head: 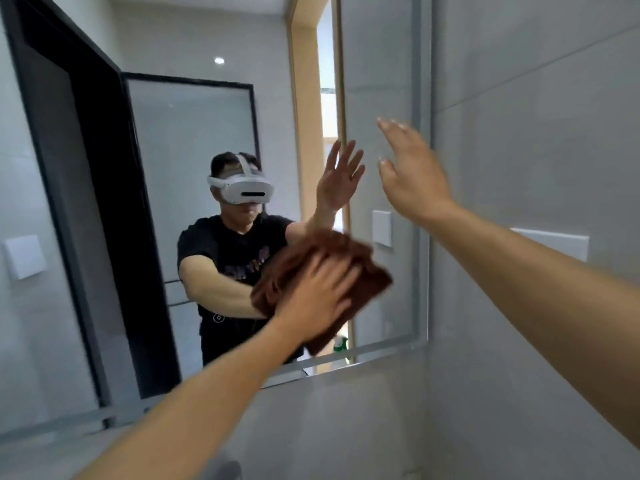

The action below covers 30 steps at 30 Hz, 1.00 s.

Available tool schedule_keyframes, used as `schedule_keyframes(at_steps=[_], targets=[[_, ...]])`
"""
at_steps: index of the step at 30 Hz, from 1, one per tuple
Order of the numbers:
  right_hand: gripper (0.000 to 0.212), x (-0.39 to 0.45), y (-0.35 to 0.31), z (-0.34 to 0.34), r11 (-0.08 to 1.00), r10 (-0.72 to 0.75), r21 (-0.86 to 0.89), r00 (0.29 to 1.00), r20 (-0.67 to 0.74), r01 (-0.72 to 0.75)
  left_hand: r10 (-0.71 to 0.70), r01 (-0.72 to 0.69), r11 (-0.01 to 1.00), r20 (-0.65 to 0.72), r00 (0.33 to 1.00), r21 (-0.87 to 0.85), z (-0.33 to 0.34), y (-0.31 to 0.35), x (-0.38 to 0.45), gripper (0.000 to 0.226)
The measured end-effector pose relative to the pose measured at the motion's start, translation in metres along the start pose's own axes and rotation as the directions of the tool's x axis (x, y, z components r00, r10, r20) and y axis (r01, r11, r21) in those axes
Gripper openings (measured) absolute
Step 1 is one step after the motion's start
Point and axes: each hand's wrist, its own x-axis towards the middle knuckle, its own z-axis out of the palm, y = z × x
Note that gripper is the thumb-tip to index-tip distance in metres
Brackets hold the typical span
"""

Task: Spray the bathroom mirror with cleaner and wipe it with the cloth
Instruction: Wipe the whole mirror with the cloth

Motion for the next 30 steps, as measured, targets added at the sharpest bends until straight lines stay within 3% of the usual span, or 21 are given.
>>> schedule_keyframes(at_steps=[3, 6, 8, 10, 12, 16, 19, 22, 25, 28, 30], targets=[[0.056, -0.002, 0.020, -0.010, 0.997, 0.055, -0.061, 0.998, 0.015, -0.054, 0.268, -0.261, 0.963, 0.227, 0.936, -0.059, 0.024, 0.034, -0.041, 0.066], [0.055, 0.003, 0.039, -0.032, 0.992, 0.087, -0.093, 0.996, -0.005, -0.087, 0.453, -0.461, 0.887, 0.245, 0.857, -0.029, 0.018, 0.012, -0.022, 0.067], [0.056, 0.007, 0.046, -0.043, 0.991, 0.082, -0.104, 0.996, -0.022, -0.084, 0.502, -0.508, 0.861, 0.223, 0.836, -0.033, -0.002, -0.023, 0.018, 0.066], [0.057, 0.013, 0.049, -0.051, 0.992, 0.065, -0.103, 0.997, -0.042, -0.069, 0.393, -0.397, 0.916, 0.077, 0.916, 0.049, -0.036, -0.066, 0.076, 0.065], [0.057, 0.017, 0.048, -0.056, 0.994, 0.047, -0.092, 0.997, -0.059, -0.053, 0.176, -0.159, 0.974, -0.097, 0.980, 0.158, -0.079, -0.107, 0.138, 0.066], [0.058, 0.023, 0.046, -0.060, 0.998, 0.029, -0.059, 0.995, -0.094, -0.035, -0.193, 0.257, 0.933, -0.254, 0.948, 0.251, -0.120, -0.139, 0.214, 0.072], [0.057, 0.025, 0.047, -0.058, 0.998, -0.002, -0.062, 0.995, -0.096, -0.004, -0.253, 0.310, 0.938, -0.303, 0.919, 0.156, -0.097, -0.104, 0.219, 0.069], [0.057, 0.023, 0.049, -0.049, 0.997, 0.012, -0.071, 0.998, -0.058, -0.016, -0.167, 0.191, 0.980, -0.276, 0.947, 0.062, -0.054, -0.041, 0.192, 0.068], [0.056, 0.012, 0.052, -0.036, 0.996, 0.037, -0.076, 0.999, 0.002, -0.036, 0.028, -0.030, 0.999, -0.080, 0.996, -0.023, -0.008, 0.037, 0.132, 0.065], [0.053, 0.000, 0.056, -0.029, 0.994, 0.063, -0.089, 0.997, 0.055, -0.058, 0.354, -0.363, 0.931, 0.155, 0.922, 0.036, 0.026, 0.081, 0.072, 0.064], [0.052, -0.005, 0.059, -0.029, 0.993, 0.069, -0.099, 0.995, 0.071, -0.062, 0.407, -0.447, 0.886, 0.258, 0.876, 0.122, 0.028, 0.083, 0.056, 0.066]])
